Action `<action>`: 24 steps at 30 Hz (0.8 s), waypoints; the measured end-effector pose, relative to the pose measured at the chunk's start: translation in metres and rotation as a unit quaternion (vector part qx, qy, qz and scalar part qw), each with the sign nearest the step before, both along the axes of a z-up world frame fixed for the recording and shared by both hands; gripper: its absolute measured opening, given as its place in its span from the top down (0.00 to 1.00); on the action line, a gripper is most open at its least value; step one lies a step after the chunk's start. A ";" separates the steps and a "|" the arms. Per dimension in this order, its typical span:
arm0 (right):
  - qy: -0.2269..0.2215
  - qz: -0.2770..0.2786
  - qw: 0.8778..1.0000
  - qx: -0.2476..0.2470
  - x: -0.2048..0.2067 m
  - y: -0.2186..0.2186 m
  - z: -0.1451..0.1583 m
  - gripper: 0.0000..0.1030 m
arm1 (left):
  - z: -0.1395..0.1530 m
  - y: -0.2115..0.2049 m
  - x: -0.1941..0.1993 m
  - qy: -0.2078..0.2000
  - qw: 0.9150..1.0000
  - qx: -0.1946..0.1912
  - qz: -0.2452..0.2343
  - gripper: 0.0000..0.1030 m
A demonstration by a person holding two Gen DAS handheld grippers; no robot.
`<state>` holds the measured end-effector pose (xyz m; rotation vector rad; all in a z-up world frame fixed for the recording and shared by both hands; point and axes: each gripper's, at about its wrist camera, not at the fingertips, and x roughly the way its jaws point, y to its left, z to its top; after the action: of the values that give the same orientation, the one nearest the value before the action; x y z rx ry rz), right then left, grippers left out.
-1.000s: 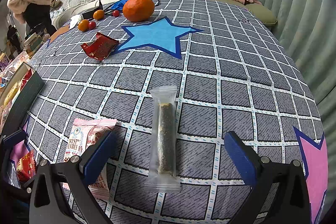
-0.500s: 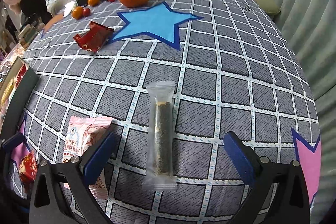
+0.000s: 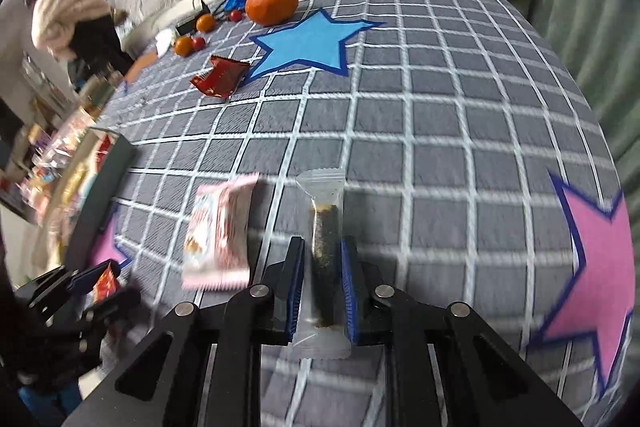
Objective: Organize snacks
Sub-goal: 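Carry both packets over the white box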
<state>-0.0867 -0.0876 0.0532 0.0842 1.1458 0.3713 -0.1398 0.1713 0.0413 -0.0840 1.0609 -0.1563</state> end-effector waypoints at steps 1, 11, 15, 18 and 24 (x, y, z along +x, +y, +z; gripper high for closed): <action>0.000 -0.003 1.000 0.005 -0.002 -0.002 0.002 0.81 | 0.004 0.002 -0.002 -0.004 1.000 -0.001 0.002 0.53; -0.019 0.016 0.999 0.039 -0.019 0.017 0.034 0.81 | 0.048 0.032 -0.023 -0.046 0.999 0.003 0.026 0.53; -0.025 0.052 0.997 0.051 -0.022 0.057 0.046 0.81 | 0.061 0.062 -0.031 -0.062 0.997 0.011 0.050 0.52; -0.025 0.082 0.995 0.059 -0.024 0.090 0.052 0.81 | 0.068 0.095 -0.040 -0.072 0.994 0.018 0.081 0.52; -0.015 0.152 0.986 0.072 -0.034 0.164 0.055 0.81 | 0.063 0.162 -0.061 -0.068 0.986 0.023 0.150 0.52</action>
<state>-0.1212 0.0769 0.1084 0.0297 1.1020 0.7239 -0.2005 0.3333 0.1044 -0.1865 0.9030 0.1334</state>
